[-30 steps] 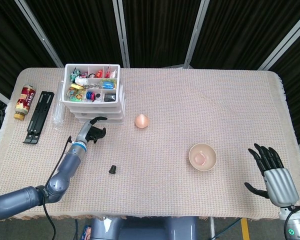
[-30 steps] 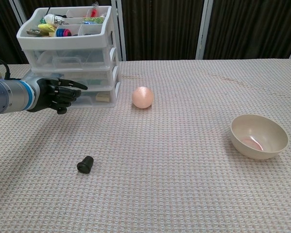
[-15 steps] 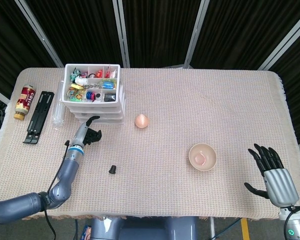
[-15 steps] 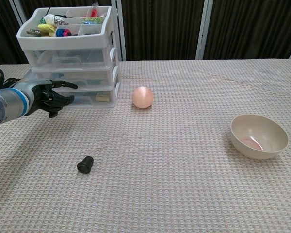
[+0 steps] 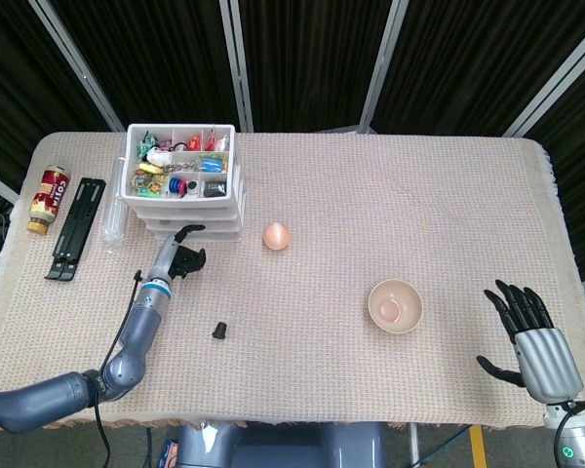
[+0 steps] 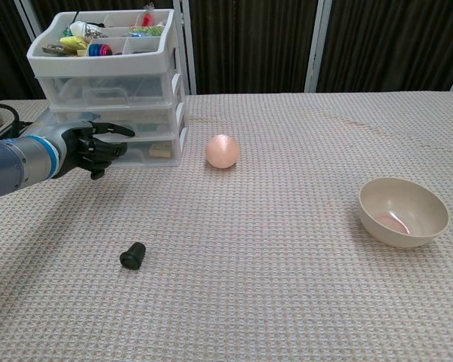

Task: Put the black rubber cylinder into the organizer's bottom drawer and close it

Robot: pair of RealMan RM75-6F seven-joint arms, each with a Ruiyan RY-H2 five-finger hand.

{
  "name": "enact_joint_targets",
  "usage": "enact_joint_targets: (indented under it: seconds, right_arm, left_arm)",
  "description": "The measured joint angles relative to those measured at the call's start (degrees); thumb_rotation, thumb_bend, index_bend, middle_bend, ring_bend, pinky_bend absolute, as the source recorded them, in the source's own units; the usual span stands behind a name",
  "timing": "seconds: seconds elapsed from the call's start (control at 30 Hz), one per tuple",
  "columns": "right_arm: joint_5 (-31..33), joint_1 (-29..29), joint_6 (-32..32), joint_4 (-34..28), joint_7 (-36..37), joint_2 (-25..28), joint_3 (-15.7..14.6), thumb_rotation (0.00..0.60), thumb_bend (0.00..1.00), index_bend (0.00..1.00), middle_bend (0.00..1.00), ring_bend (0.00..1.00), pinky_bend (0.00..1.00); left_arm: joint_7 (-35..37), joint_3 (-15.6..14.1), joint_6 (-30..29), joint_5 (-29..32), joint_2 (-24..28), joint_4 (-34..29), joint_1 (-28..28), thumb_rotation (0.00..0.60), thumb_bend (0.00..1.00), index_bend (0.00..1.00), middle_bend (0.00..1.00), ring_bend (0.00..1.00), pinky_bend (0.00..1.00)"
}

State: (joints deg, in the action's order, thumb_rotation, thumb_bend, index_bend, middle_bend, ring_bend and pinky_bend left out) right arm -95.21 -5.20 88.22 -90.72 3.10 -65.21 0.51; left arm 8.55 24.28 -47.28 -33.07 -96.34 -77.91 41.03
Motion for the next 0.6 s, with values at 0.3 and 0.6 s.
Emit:
enact_joint_targets:
  seconds: [0.3, 0.6]
  right_arm:
    - [0.1, 0.0, 0.0, 0.0, 0.0, 0.0, 0.0, 0.6, 0.07, 0.09, 0.0, 0.0, 0.0]
    - [0.1, 0.0, 0.0, 0.1, 0.1, 0.0, 0.0, 0.6, 0.07, 0.09, 0.0, 0.0, 0.0]
  left_arm:
    - [3.3, 1.3, 1.9, -1.0, -0.9, 1.3, -0.3, 0.6, 0.59, 0.17, 0.97, 0.88, 0.79]
    - [3.0, 0.3, 2.5, -0.9, -1.9, 2.5, -0.4, 0.6, 0.59, 0.2, 0.97, 0.88, 0.79]
